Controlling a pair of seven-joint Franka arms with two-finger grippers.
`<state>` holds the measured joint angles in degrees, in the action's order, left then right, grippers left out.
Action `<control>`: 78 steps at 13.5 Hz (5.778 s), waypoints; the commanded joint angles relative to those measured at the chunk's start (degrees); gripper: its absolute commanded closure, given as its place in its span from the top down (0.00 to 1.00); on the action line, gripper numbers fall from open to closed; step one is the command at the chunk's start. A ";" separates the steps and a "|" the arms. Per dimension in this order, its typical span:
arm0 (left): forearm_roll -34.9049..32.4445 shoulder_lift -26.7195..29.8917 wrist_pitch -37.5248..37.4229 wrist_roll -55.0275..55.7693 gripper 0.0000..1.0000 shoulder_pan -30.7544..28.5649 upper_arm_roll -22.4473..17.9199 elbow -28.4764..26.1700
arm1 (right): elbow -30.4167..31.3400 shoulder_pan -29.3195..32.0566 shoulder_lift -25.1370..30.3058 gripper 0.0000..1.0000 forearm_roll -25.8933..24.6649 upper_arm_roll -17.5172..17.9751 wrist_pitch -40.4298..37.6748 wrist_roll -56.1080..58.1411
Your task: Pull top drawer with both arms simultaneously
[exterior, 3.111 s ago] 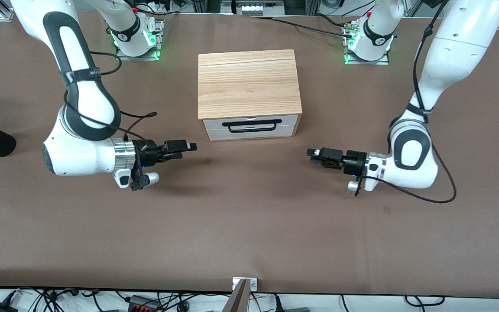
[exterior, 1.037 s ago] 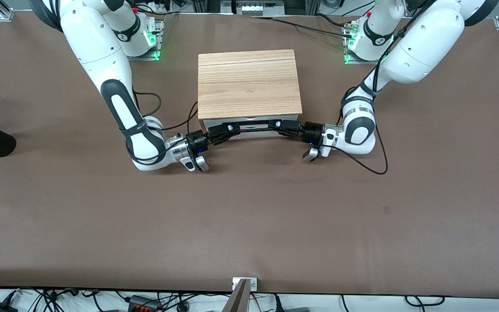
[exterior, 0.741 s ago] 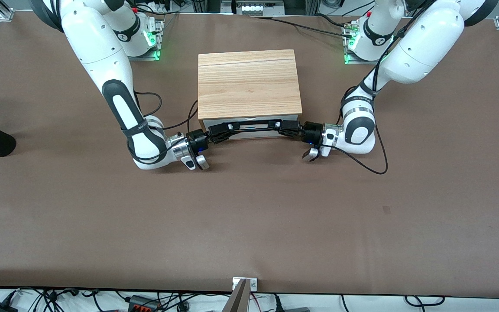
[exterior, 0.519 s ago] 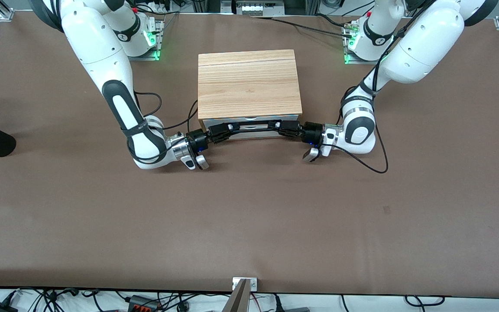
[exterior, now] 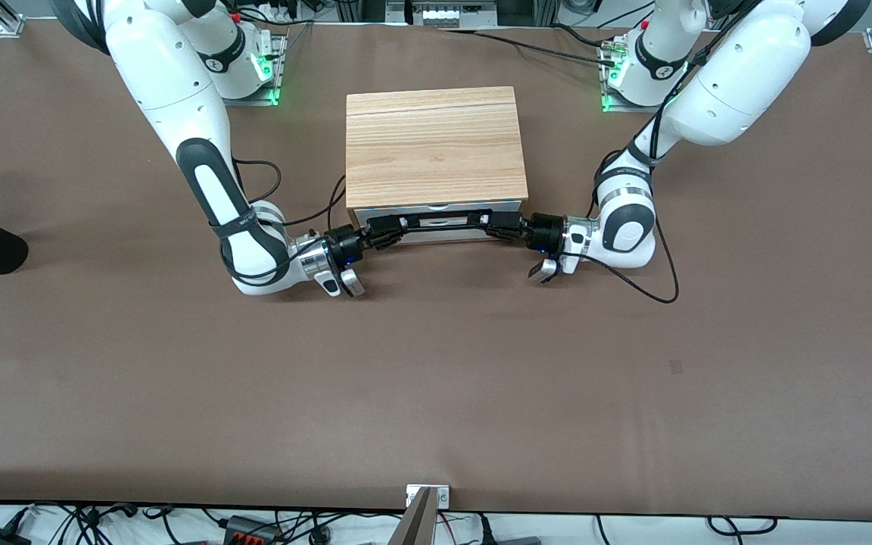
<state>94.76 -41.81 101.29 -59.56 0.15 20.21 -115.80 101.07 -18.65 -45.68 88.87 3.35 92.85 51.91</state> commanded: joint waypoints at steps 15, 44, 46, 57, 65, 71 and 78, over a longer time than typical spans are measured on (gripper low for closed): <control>4.03 -2.22 14.36 4.62 0.20 0.38 -1.49 11.11 | -6.23 0.55 -3.27 0.00 0.61 -0.27 0.23 -1.81; 3.77 2.79 -0.48 0.94 0.38 -2.43 0.71 -2.24 | -7.64 0.55 -4.06 0.00 0.61 -0.27 0.41 -1.81; 3.77 2.70 -0.30 0.15 0.31 -2.26 0.71 -2.24 | -7.64 0.55 -4.15 0.00 0.61 -0.27 0.49 -1.81; 3.77 2.08 1.80 0.59 0.10 -2.17 0.53 0.66 | -8.60 0.55 -5.02 0.00 0.61 -0.27 0.76 -1.81; 3.51 -0.90 3.83 1.55 0.08 -2.26 -0.34 7.60 | -17.56 0.90 -10.73 0.00 0.43 -0.36 2.68 -1.98; 3.33 -0.99 8.22 1.73 0.08 -1.99 -0.34 9.80 | -23.10 1.86 -14.07 0.00 0.26 -0.45 7.00 -3.91; 3.15 -0.99 8.14 1.91 0.14 -2.43 -0.34 10.16 | -24.43 2.13 -14.70 0.00 0.26 -0.45 8.93 -4.00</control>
<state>97.70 -43.59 111.24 -59.76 -1.08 19.90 -106.84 79.99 -17.01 -56.64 89.19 3.20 95.63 47.83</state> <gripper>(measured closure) 0.819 0.824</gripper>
